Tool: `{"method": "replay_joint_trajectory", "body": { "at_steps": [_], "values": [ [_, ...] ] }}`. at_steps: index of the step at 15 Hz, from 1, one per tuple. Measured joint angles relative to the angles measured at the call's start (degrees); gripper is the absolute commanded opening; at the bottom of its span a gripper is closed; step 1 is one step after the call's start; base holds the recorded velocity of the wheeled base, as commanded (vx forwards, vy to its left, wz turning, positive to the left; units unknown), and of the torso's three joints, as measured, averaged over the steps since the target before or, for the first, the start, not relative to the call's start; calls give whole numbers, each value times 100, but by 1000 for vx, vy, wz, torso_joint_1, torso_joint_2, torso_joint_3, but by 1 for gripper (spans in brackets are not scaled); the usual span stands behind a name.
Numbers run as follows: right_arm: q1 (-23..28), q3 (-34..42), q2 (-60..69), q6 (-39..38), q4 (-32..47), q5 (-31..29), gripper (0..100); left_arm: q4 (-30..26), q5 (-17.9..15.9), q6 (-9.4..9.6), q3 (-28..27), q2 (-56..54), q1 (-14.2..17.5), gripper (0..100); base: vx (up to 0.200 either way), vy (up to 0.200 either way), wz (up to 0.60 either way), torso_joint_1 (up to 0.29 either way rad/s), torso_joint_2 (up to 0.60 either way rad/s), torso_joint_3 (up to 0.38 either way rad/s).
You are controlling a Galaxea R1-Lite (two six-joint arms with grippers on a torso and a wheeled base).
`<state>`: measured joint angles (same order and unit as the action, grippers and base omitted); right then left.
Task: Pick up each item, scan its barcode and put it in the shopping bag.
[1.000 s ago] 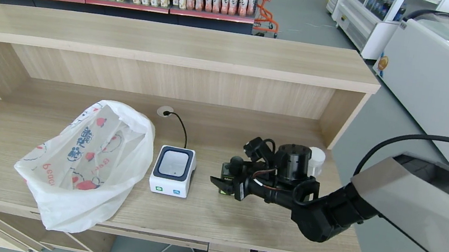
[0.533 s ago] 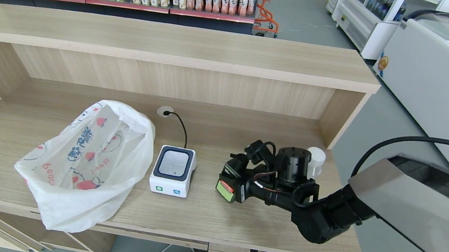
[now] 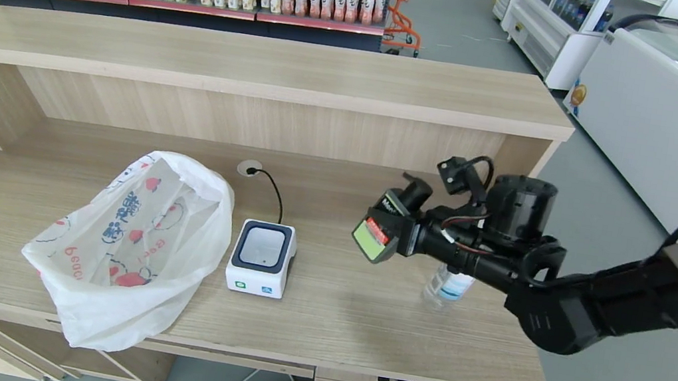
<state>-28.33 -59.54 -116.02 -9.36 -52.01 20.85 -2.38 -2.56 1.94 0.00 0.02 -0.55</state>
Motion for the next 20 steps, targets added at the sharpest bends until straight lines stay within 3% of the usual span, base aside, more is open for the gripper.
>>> {"method": "replay_joint_trajectory", "body": {
  "at_steps": [5,7,11,15,18,20],
  "values": [
    [-116,668,1842,-205,11,6,0,2,0,-2,0,0,2,100,0,0,0,0,0,0],
    [-13,926,2495,655,66,9,0,2,0,-2,0,0,2,100,0,0,0,0,0,0],
    [739,1563,3634,5427,247,244,0,0,0,0,0,0,2,100,0,0,0,0,0,0],
    [1108,1820,4469,8863,756,2278,0,0,2,-2,0,0,2,100,0,0,0,0,0,0],
    [861,1671,4747,11121,540,2716,0,0,2,0,0,0,2,100,0,0,0,0,0,0],
    [105,1820,4887,12793,138,2828,0,0,2,0,0,0,4,100,0,0,0,0,0,0]
  ]
}}
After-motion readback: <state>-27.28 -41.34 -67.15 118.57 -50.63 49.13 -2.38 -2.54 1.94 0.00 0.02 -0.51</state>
